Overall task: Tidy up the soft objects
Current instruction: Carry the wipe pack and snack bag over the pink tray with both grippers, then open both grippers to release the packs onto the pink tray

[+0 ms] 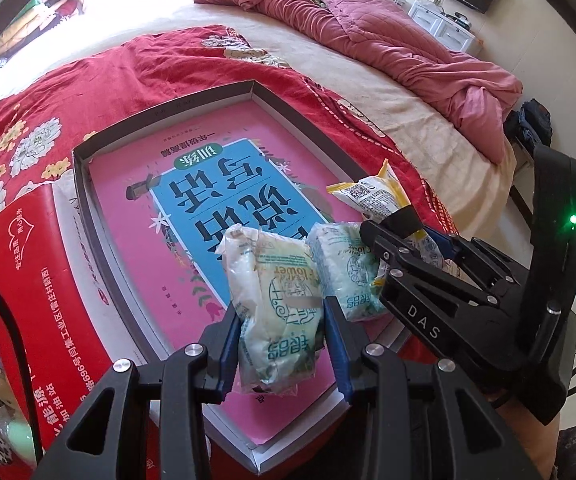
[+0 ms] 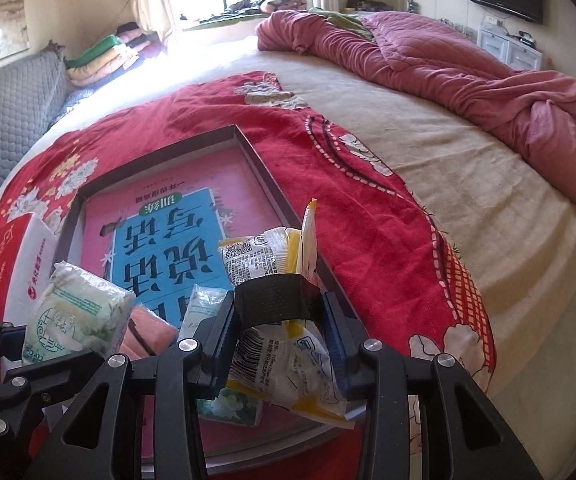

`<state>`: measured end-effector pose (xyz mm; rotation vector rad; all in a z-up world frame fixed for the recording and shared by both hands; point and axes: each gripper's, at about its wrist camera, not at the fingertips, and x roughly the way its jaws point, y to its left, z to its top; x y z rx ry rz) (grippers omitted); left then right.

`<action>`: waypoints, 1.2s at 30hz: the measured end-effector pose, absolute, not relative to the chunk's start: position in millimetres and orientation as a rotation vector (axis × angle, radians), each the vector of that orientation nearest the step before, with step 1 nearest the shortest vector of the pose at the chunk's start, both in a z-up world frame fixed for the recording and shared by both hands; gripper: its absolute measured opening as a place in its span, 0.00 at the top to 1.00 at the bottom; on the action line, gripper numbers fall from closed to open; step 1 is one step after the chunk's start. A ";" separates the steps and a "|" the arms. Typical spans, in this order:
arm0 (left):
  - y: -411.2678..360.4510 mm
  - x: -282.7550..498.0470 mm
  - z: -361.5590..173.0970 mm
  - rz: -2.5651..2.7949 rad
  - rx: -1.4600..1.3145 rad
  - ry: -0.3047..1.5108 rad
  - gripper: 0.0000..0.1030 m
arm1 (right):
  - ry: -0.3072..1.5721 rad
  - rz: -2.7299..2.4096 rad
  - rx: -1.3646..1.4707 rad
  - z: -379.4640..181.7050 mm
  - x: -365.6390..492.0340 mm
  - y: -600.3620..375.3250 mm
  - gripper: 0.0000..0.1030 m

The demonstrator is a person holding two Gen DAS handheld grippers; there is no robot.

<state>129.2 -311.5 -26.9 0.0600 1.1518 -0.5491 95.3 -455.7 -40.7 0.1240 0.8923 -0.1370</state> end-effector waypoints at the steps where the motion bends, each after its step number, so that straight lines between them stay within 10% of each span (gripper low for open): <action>1: -312.2 129.0 -27.2 -0.550 0.061 1.152 0.62 | 0.899 -0.140 0.126 -41.8 96.3 -456.1 0.59; 36: -307.5 117.9 -15.5 -0.533 0.090 1.118 0.43 | 0.709 -0.193 0.325 -0.3 71.2 -486.4 0.32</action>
